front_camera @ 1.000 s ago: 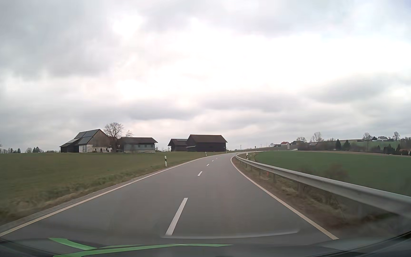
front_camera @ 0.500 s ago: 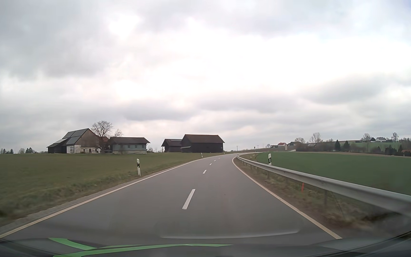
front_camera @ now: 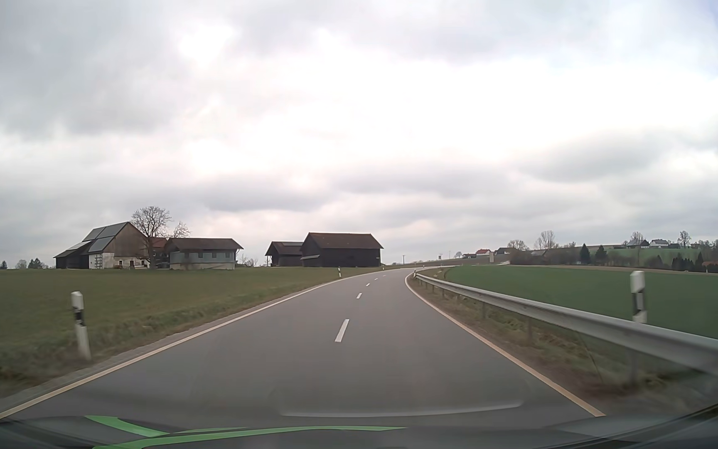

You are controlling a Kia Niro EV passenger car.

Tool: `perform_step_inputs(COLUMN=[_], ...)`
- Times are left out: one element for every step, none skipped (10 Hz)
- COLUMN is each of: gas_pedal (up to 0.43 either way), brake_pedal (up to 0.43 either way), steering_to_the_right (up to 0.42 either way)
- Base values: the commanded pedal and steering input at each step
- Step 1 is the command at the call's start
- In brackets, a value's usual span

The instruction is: Follow the waypoints while adhering to traffic rules and regulations

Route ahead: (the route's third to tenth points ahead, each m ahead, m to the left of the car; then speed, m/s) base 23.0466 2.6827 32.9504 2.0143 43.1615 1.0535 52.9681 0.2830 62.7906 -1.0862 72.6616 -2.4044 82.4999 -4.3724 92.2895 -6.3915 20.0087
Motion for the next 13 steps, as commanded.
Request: perform_step_inputs(gas_pedal=[0.197,0.209,0.209,0.209,0.209,0.209,0.220,0.220,0.220,0.220,0.220,0.220,0.228], brake_pedal=[0.000,0.000,0.000,0.000,0.000,0.000,0.000,0.000,0.000,0.000,0.000,0.000,0.000], steering_to_the_right=[0.012,0.013,0.013,0.013,0.014,0.014,0.014,0.013,0.014,0.013,0.014,0.014,0.013])
